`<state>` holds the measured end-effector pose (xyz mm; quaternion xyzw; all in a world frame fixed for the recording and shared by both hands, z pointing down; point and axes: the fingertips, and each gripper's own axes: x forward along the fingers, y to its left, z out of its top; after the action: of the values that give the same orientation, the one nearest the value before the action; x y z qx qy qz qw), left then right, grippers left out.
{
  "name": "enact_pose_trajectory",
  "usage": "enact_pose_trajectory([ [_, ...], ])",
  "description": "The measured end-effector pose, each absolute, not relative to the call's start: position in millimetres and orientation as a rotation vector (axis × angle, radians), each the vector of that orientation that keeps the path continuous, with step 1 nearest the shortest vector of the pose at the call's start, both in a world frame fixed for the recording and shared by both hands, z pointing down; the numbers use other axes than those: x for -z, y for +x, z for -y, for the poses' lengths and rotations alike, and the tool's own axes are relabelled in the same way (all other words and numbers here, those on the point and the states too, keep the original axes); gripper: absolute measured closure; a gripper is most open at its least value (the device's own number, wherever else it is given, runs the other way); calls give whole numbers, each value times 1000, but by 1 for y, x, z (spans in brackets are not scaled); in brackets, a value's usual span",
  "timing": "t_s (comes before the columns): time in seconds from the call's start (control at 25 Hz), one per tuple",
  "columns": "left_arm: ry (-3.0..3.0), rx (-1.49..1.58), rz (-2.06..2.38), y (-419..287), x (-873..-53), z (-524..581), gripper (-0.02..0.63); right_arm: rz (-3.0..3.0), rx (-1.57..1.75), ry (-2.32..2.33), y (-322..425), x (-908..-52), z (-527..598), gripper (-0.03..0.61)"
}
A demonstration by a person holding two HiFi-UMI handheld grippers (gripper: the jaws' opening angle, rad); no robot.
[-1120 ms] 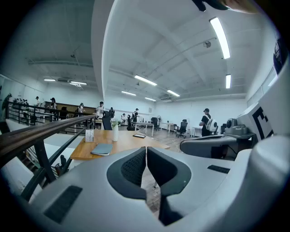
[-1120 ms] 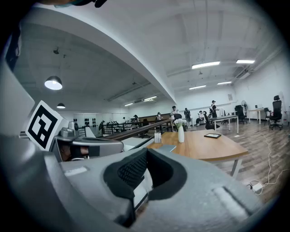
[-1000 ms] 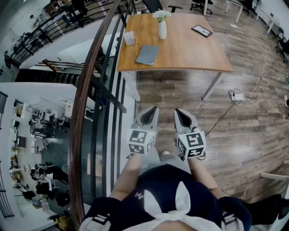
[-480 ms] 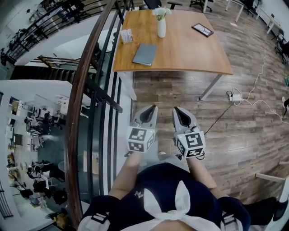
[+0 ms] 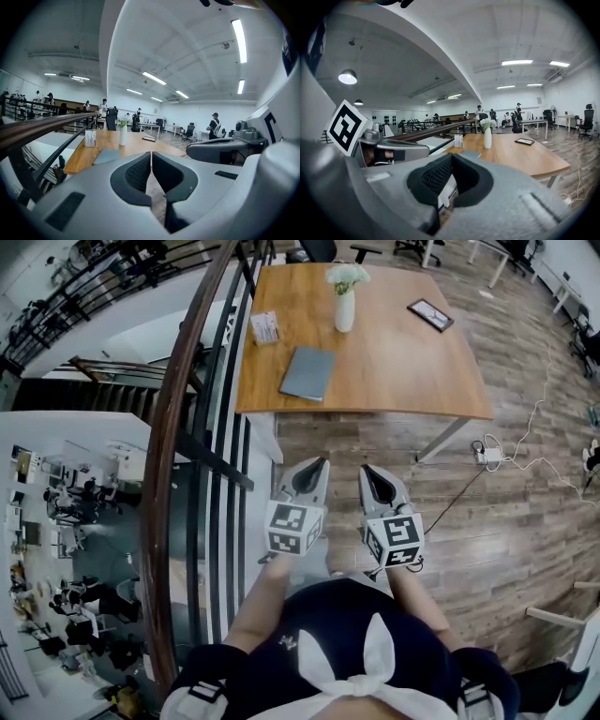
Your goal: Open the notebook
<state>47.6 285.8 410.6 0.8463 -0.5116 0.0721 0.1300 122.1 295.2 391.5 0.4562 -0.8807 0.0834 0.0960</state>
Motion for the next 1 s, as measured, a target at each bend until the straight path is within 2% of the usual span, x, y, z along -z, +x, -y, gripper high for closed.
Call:
enact_pose_trajectory([
  [0.52, 2497, -247, 1385, -27, -415, -147, 588, 2515, -272, 1441, 56, -399, -164, 580],
  [1.0, 2460, -274, 1346, -28, -441, -80, 588, 2452, -311, 1447, 56, -418, -97, 580],
])
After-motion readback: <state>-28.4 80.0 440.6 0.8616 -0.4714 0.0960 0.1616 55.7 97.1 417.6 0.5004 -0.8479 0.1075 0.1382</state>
